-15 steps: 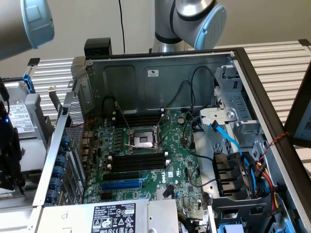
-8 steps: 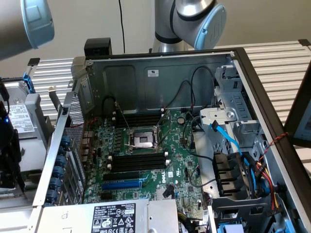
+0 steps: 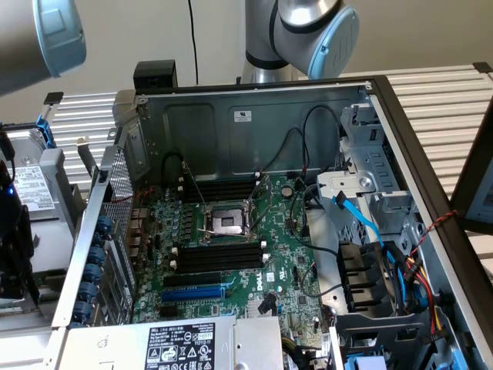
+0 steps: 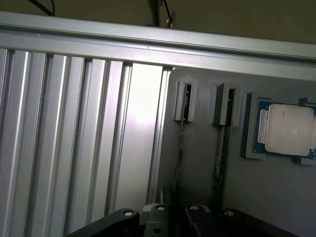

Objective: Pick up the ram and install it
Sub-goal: 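Pick up the ram and move it above insertion slot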

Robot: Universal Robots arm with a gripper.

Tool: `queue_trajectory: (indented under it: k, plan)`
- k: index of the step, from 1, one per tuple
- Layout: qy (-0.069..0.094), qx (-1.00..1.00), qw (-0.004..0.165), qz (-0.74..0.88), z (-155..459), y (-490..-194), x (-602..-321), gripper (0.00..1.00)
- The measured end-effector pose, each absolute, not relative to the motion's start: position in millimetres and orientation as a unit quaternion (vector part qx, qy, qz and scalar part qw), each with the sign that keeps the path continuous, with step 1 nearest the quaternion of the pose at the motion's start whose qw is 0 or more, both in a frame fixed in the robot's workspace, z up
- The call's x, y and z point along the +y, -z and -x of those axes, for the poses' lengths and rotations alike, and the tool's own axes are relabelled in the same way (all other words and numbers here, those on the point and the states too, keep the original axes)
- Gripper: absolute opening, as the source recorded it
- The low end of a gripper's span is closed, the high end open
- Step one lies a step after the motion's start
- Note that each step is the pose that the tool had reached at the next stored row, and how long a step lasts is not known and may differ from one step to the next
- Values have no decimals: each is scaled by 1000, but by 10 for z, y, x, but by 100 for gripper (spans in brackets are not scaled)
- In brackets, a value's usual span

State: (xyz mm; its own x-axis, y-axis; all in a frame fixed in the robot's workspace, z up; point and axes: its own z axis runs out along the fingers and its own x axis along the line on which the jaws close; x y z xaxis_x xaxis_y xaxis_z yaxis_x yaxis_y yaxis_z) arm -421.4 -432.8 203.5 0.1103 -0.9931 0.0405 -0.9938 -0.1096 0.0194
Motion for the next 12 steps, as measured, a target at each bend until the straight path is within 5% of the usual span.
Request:
queue_trajectory:
  k: [12]
  plan:
    - [-10, -667, 20, -745, 4251, -1995, -4328, 16]
